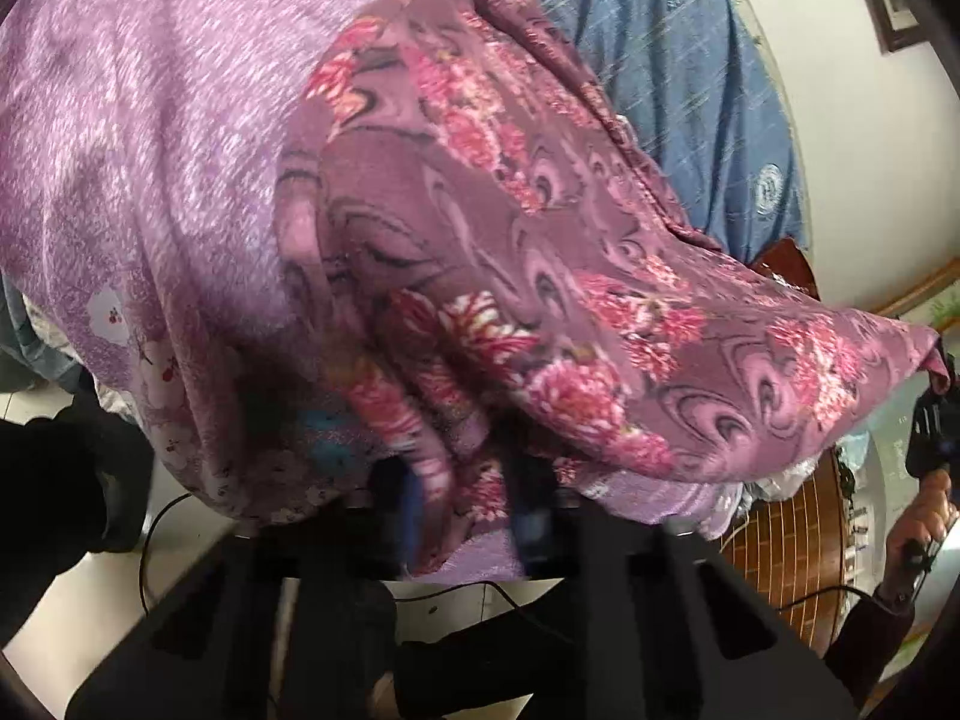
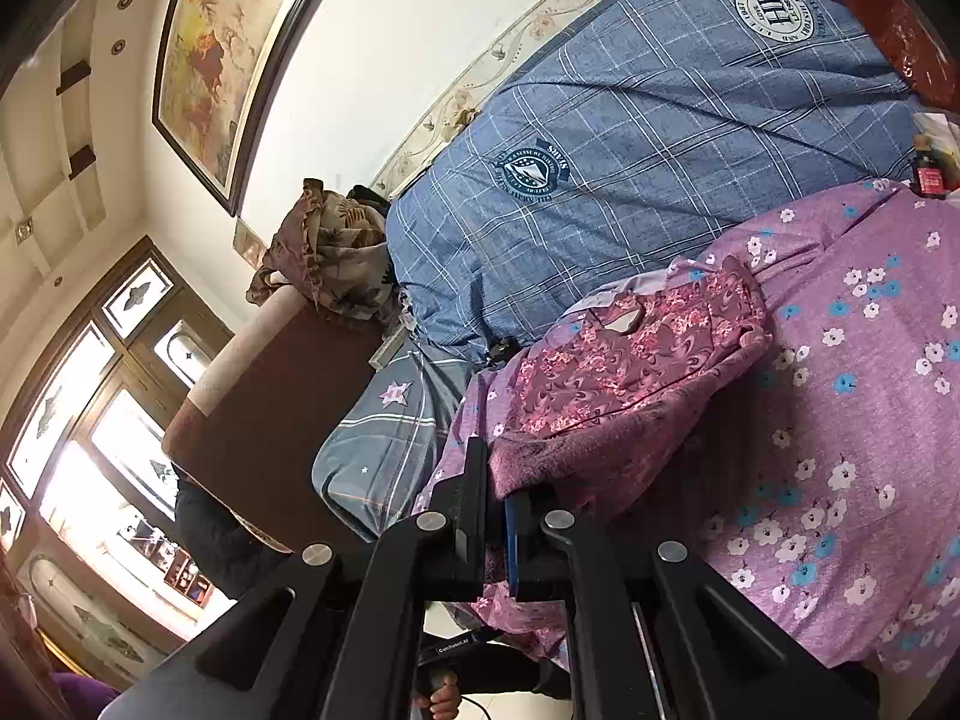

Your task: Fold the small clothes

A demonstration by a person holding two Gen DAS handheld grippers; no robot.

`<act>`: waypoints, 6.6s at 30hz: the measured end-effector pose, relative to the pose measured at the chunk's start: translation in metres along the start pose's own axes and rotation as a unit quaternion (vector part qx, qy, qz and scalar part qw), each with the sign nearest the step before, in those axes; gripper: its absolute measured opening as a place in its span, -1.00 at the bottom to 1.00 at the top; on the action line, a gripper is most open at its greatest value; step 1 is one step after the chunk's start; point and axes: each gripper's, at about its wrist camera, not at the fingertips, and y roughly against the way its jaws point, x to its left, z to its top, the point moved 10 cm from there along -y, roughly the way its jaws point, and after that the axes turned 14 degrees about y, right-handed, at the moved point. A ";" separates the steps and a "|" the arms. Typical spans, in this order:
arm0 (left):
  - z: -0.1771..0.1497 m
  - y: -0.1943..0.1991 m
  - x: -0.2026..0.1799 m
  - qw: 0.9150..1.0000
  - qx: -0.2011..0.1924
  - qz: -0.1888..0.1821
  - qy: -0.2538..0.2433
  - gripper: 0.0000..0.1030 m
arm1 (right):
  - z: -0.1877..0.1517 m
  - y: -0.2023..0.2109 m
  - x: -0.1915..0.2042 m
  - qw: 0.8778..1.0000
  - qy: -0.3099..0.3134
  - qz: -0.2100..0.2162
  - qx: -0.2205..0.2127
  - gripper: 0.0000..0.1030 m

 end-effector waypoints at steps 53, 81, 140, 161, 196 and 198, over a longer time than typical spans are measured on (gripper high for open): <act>0.389 0.010 -0.121 0.949 -0.315 -0.026 0.007 0.47 | 0.086 -0.252 -0.249 0.980 -0.069 -0.187 0.012 0.09; 0.325 -0.104 -0.099 0.992 -0.058 0.108 -0.040 0.47 | 0.079 -0.385 -0.195 0.979 -0.012 -0.167 0.114 -0.41; 0.220 -0.046 -0.094 0.995 -0.042 0.085 -0.010 0.59 | -0.037 -0.183 -0.172 0.967 -0.185 -0.146 0.100 0.46; 0.200 -0.051 -0.076 0.975 -0.084 -0.034 0.203 0.65 | -0.046 -0.209 -0.230 0.943 -0.317 -0.104 -0.022 0.48; 0.151 0.026 -0.073 0.993 -0.112 0.000 0.048 -0.83 | -0.096 -0.144 -0.132 0.982 -0.140 -0.123 0.038 -0.86; 0.138 0.022 -0.043 0.993 -0.097 0.049 0.054 -0.78 | -0.131 -0.148 -0.139 0.976 -0.155 -0.127 0.081 -0.72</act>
